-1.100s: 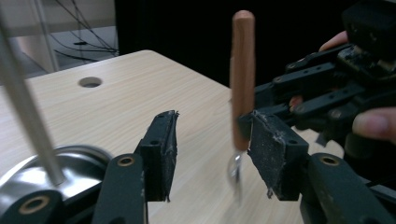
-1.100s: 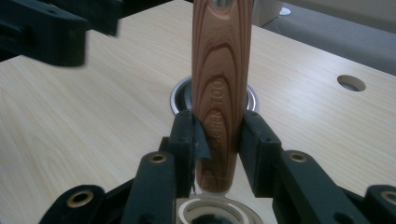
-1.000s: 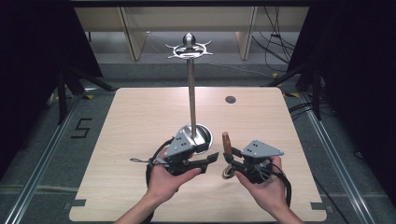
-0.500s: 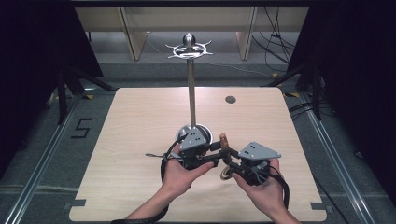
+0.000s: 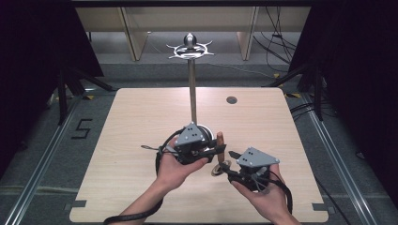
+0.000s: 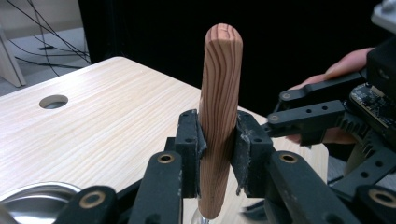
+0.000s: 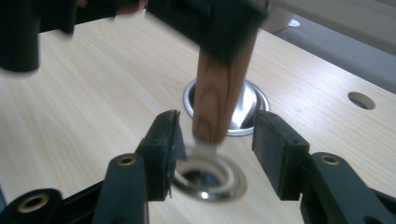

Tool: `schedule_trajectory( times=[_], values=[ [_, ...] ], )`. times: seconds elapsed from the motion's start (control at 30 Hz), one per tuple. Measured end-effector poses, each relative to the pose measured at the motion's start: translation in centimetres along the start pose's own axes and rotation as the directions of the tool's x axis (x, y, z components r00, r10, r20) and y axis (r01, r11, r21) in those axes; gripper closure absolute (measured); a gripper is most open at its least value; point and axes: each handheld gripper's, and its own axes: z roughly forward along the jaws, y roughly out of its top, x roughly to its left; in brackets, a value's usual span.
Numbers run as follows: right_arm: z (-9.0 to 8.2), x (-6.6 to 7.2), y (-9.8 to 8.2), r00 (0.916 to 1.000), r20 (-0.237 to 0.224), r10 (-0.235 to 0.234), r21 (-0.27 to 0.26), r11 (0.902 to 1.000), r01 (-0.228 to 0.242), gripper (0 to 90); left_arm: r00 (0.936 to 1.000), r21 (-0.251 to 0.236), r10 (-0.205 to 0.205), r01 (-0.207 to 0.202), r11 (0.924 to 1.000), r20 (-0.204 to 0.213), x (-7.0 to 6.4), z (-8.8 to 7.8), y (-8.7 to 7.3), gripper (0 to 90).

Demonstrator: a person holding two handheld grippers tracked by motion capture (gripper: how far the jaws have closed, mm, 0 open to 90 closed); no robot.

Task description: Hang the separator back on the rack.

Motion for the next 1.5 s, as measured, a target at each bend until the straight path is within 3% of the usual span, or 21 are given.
schedule_trajectory(
  times=[0.13,0.27,0.37,0.4,0.43,0.57,0.7,0.77,0.93,1.07,1.13,1.27,1.3,1.37,1.43,1.5],
  values=[
    [-0.9,-0.4,-0.7,0.9986,-0.026,-0.046,-0.004,0.9990,0.046,52.5,0.9996,0.018,0.021,-0.021,0.9996,0.018,1.5,-1.4,0.8,72.8],
    [-1.7,-1.2,-1.3,0.9979,-0.062,-0.020,-0.037,0.9992,0.017,51.7,0.9995,0.017,0.028,-0.029,0.9995,0.016,2.5,-2.8,1.5,72.8],
    [-2.1,-1.8,-1.9,0.9969,-0.068,0.042,-0.024,0.9988,-0.043,51.2,0.9986,0.017,0.042,-0.042,0.9990,0.031,3.1,-3.8,2.1,72.8],
    [-2.1,-2.2,-2.2,0.9965,-0.074,0.038,-0.022,0.9990,-0.040,51.1,0.9984,0.018,0.045,-0.046,0.9988,0.035,3.3,-4.0,2.3,72.8],
    [-2.2,-2.6,-2.7,0.9943,-0.076,0.074,-0.013,0.9971,-0.076,51.3,0.9978,0.020,0.051,-0.052,0.9984,0.042,3.5,-4.3,2.4,72.8],
    [-2.5,-3.1,-3.6,0.9904,-0.088,0.107,0.017,0.9942,-0.106,51.4,0.9968,0.027,0.069,-0.070,0.9972,0.040,3.9,-5.0,3.0,72.8],
    [-2.9,-3.3,-4.3,0.9881,-0.067,0.138,0.041,0.9899,-0.136,51.3,0.9958,0.031,0.084,-0.085,0.9959,0.037,4.2,-5.6,3.3,72.8],
    [-3.1,-3.9,-4.8,0.9932,-0.036,0.110,0.029,0.9936,-0.109,52.0,0.9958,0.030,0.083,-0.084,0.9960,0.040,4.2,-5.8,3.4,72.8],
    [-3.4,-4.5,-5.7,0.9945,-0.006,0.105,0.041,0.9937,-0.104,54.3,0.9955,0.047,0.084,-0.086,0.9952,0.044,4.5,-6.1,3.7,72.8],
    [-3.4,-4.4,-6.4,0.9892,-0.011,0.146,0.070,0.9869,-0.145,55.4,0.9947,0.062,0.083,-0.087,0.9943,0.060,4.7,-6.2,4.1,72.8],
    [-3.3,-4.6,-6.7,0.9909,0.002,0.135,0.062,0.9890,-0.135,55.5,0.9940,0.062,0.086,-0.090,0.9940,0.068,4.8,-6.3,4.4,72.8],
    [-3.3,-4.5,-6.7,0.9842,-0.011,0.177,0.061,0.9825,-0.176,54.4,0.9932,0.059,0.088,-0.093,0.9939,0.076,5.0,-6.4,4.9,72.7],
    [-3.3,-4.8,-6.8,0.9886,-0.005,0.150,0.056,0.9871,-0.150,54.3,0.9933,0.065,0.094,-0.098,0.9930,0.067,5.0,-6.4,5.1,72.8],
    [-3.2,-4.8,-6.9,0.9831,-0.003,0.183,0.056,0.9816,-0.183,54.0,0.9930,0.064,0.100,-0.104,0.9925,0.063,5.3,-6.5,5.4,72.7],
    [-3.1,-5.0,-7.0,0.9850,-0.006,0.172,0.044,0.9841,-0.172,53.7,0.9934,0.061,0.097,-0.101,0.9930,0.061,5.4,-6.5,5.6,72.7],
    [-3.2,-4.9,-6.9,0.9805,-0.003,0.197,0.046,0.9794,-0.196,53.3,0.9928,0.057,0.104,-0.107,0.9926,0.059,5.4,-6.5,6.0,72.7]
  ],
)
